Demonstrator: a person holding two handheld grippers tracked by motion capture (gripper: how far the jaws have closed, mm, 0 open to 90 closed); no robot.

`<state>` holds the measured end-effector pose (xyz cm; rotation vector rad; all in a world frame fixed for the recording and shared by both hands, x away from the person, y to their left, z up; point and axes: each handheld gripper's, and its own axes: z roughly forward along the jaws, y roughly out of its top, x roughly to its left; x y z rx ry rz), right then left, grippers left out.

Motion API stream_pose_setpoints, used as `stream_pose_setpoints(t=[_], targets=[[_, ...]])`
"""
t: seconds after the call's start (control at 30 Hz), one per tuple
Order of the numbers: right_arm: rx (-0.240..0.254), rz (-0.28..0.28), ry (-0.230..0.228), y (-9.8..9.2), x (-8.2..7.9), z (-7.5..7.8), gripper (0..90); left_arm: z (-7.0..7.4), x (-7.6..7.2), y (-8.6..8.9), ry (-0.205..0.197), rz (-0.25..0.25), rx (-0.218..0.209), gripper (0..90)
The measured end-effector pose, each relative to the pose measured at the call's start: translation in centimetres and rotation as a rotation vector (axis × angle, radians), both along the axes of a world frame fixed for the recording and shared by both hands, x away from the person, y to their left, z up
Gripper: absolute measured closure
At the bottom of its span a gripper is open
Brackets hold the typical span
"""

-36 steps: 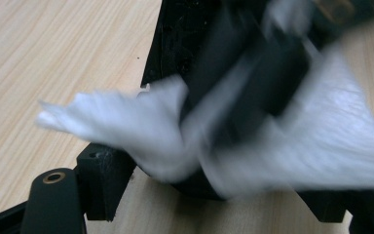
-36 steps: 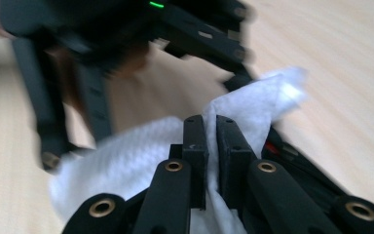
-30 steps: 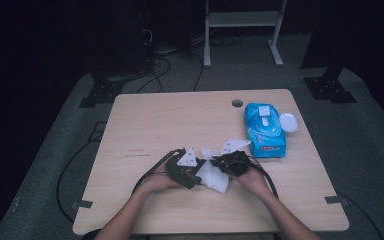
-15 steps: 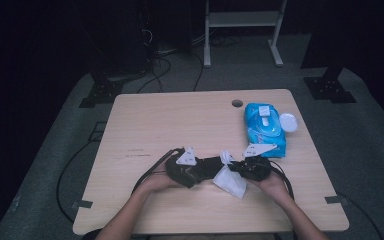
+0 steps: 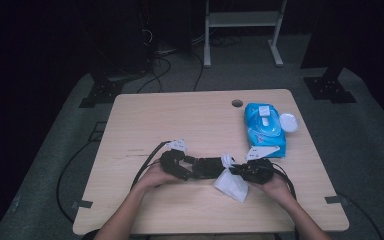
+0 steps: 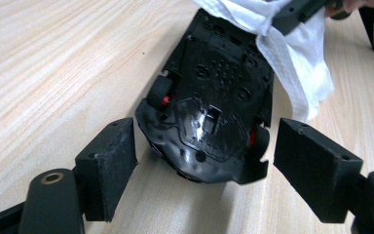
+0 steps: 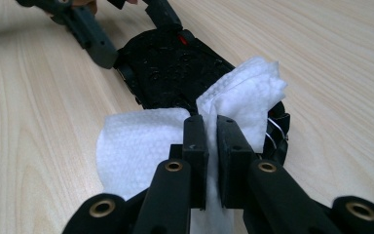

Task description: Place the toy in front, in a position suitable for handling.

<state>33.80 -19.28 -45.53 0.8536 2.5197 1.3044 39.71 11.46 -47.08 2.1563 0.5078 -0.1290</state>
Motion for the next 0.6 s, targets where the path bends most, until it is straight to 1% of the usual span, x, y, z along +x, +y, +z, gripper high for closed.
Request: stream_pose_setpoints(t=[0.03,0.07,0.1,0.13,0.17,0.27,0.3,0.33,0.37,0.4,0.43,0.53,0.57,0.6], targets=[[-0.002,0.002,-0.007,0.04,-0.06,-0.02,83.3,-0.12,0.13,-0.03,0.015,0.011,-0.006,23.8],[-0.002,0.002,-0.007,0.04,-0.06,-0.02,83.3,-0.12,0.13,-0.03,0.015,0.011,-0.006,24.0],[-0.008,0.013,-0.014,0.03,-0.11,-0.03,83.4,-0.34,0.37,-0.12,0.051,0.021,-0.009,24.1],[-0.008,0.015,-0.015,0.03,-0.12,-0.03,83.4,-0.44,0.46,-0.17,0.072,0.024,-0.022,24.7],[-0.008,0.017,-0.017,0.02,-0.12,-0.05,83.4,-0.46,0.52,-0.21,0.08,0.024,-0.024,26.0],[-0.005,0.023,-0.018,0.0,-0.17,-0.09,83.5,-0.51,0.55,-0.36,0.086,0.029,-0.024,26.2],[-0.007,0.034,-0.034,0.03,-0.32,-0.14,83.6,-0.76,0.76,-0.44,0.119,0.042,-0.032,26.4],[-0.007,0.034,-0.034,0.03,-0.32,-0.14,83.6,-0.76,0.76,-0.44,0.119,0.042,-0.032,28.3],[-0.007,0.039,-0.036,0.05,-0.38,-0.15,83.6,-0.95,0.77,-0.57,0.119,0.05,-0.035,28.3],[-0.007,0.043,-0.04,0.06,-0.46,-0.18,83.6,-0.86,0.73,-0.7,0.109,0.052,-0.023,28.7],[-0.004,0.045,-0.039,0.04,-0.46,-0.19,83.6,-0.73,0.65,-0.91,0.09,0.053,-0.003,28.7],[0.003,0.047,-0.045,-0.01,-0.52,-0.29,83.6,-0.68,0.6,-1.0,0.08,0.055,0.006,29.1],[0.004,0.047,-0.047,-0.02,-0.54,-0.31,83.6,-0.67,0.61,-0.99,0.087,0.057,0.004,29.0],[0.003,0.045,-0.049,-0.01,-0.56,-0.31,83.6,-0.7,0.64,-0.96,0.104,0.064,-0.007,28.8]])
